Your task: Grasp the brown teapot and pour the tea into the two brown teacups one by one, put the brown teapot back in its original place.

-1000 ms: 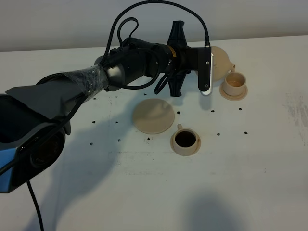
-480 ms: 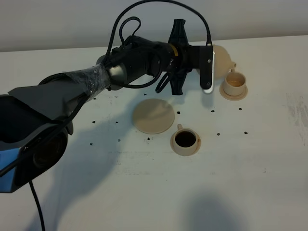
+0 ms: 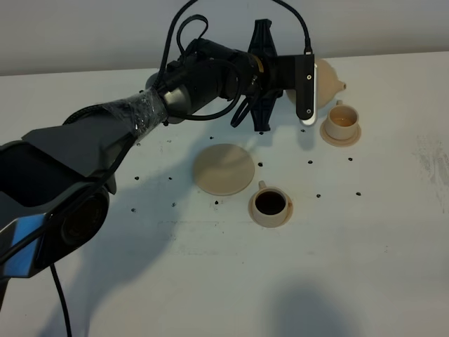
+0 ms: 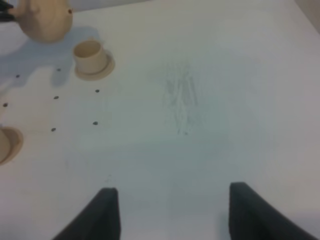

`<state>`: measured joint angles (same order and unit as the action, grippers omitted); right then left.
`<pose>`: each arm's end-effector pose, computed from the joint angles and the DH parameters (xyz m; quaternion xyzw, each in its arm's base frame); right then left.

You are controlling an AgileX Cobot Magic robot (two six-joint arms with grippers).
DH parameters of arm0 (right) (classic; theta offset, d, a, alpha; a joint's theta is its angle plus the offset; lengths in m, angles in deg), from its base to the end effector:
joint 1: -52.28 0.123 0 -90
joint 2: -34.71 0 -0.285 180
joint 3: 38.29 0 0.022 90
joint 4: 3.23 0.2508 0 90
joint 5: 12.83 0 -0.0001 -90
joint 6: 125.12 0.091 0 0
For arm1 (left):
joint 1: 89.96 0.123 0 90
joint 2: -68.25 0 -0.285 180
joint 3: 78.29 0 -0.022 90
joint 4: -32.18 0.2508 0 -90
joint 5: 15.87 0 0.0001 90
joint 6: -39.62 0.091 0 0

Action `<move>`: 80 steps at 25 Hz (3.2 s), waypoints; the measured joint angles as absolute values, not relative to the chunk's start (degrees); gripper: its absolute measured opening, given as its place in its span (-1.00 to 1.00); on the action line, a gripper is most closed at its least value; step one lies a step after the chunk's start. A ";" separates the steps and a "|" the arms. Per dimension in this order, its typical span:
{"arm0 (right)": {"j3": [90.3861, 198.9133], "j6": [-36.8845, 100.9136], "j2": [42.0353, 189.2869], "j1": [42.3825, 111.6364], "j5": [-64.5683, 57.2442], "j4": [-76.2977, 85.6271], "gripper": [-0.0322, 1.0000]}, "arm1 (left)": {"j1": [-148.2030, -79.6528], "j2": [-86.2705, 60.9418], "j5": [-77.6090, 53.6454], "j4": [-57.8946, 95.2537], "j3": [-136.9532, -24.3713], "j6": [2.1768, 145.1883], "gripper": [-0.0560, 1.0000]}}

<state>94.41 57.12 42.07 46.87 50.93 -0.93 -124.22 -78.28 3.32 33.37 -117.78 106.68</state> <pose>-0.0105 0.0043 0.2792 0.0557 0.8571 0.0058 0.5121 0.4610 -0.3132 0.1739 0.6943 0.5598 0.1348 0.4317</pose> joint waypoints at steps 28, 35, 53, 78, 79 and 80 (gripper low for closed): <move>94.41 57.10 42.07 46.87 50.93 -0.93 -0.03 | -126.46 -79.38 4.68 49.58 -117.90 98.68 -0.72; 94.41 57.10 42.07 46.87 50.93 -0.93 -0.03 | -126.52 -79.38 3.54 52.41 -117.90 97.49 -0.72; 94.41 57.12 42.07 46.87 50.93 -0.93 -0.03 | -128.53 -79.38 0.06 61.60 -117.90 97.39 -0.72; 94.41 57.12 42.07 46.87 50.93 -0.93 -0.03 | -129.73 -79.50 -2.55 72.98 -117.84 97.39 -0.72; 94.41 57.12 42.07 46.87 50.93 -0.93 -0.03 | -129.78 -79.68 -2.61 73.36 -117.84 97.39 -0.72; 94.41 57.12 42.07 46.87 50.93 -0.93 -0.03 | -129.78 -79.84 -2.62 73.77 -117.84 97.39 -0.72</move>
